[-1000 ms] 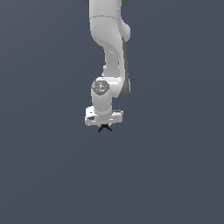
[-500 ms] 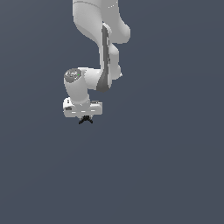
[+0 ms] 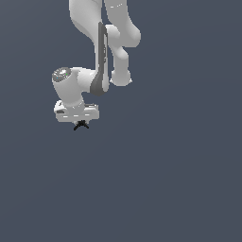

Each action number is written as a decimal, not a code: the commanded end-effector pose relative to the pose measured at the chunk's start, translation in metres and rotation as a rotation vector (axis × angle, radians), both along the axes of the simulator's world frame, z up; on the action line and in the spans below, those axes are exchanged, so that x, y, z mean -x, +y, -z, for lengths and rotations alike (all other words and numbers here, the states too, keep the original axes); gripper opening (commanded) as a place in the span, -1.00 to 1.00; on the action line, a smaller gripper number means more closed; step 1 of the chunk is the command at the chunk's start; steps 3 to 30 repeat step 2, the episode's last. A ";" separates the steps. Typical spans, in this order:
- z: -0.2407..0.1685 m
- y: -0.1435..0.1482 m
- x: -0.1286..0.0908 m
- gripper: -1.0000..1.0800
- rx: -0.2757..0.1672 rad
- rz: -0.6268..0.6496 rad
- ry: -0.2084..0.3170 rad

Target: Pick up the object and move it to a goal position.

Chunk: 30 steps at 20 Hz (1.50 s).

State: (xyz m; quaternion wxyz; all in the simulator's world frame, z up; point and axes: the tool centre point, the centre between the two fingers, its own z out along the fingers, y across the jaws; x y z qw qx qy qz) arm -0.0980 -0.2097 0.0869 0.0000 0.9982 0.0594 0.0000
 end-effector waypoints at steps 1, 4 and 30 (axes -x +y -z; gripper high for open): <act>-0.002 -0.004 0.001 -1.00 0.000 -0.002 0.000; -0.002 -0.005 0.001 -1.00 0.000 -0.002 0.000; -0.002 -0.005 0.001 -1.00 0.000 -0.002 0.000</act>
